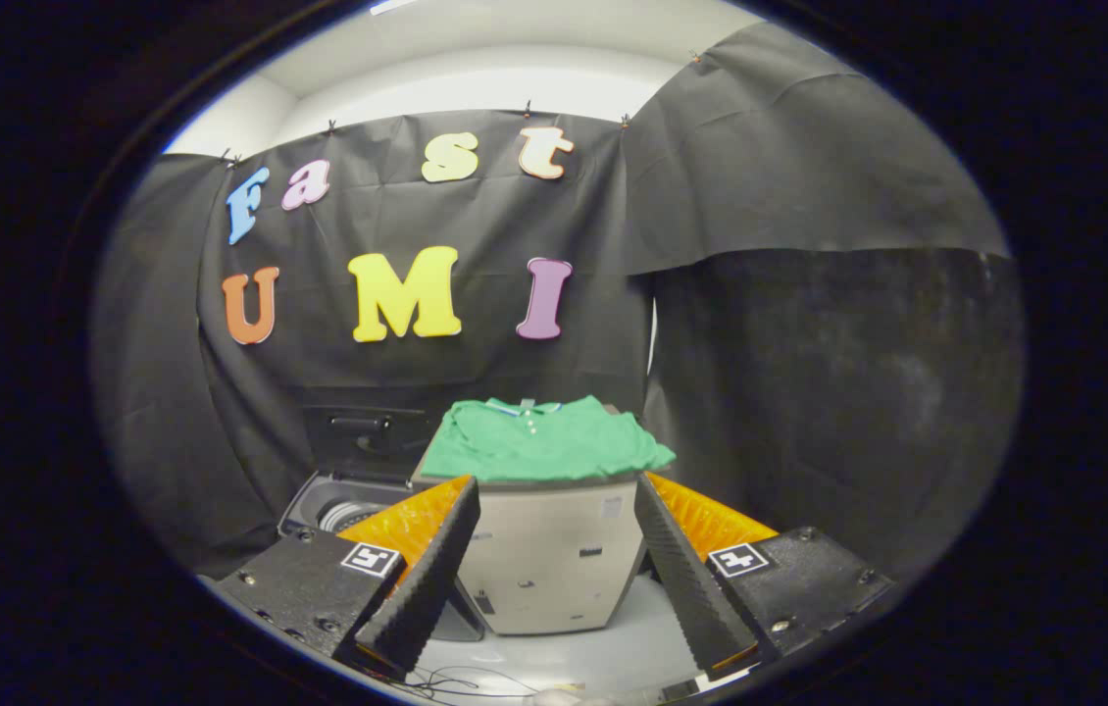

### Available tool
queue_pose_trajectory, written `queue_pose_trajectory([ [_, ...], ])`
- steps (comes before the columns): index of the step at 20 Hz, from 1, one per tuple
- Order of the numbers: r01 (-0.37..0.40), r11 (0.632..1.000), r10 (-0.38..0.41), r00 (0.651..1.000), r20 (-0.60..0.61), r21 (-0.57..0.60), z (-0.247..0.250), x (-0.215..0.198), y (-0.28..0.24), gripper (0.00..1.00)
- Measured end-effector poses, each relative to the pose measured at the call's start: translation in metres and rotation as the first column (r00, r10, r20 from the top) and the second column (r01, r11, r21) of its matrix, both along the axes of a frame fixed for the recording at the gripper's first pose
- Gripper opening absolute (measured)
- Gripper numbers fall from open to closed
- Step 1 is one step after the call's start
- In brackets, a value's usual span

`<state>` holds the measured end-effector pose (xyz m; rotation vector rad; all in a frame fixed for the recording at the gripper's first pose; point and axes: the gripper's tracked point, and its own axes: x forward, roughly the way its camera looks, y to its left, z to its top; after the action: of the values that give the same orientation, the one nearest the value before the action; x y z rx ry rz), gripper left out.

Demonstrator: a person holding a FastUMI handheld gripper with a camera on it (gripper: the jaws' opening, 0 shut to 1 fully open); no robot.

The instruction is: Put the clothes into the washing machine and then close the washing machine lid.

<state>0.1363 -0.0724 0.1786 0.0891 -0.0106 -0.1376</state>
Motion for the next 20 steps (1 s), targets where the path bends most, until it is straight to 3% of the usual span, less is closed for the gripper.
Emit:
queue_pose_trajectory([
  [6, -0.037, 0.999, 0.037, 0.999, -0.009, 0.000, 0.079, 0.119, -0.026, 0.99],
  [10, -0.075, 0.997, 0.074, 0.995, -0.068, -0.010, 0.100, 0.200, -0.029, 0.99],
  [15, -0.126, 0.991, 0.116, 0.974, -0.194, -0.040, 0.086, 0.289, -0.015, 0.99],
  [20, -0.137, 0.989, 0.112, 0.933, -0.341, -0.050, 0.035, 0.358, -0.015, 1.00],
])
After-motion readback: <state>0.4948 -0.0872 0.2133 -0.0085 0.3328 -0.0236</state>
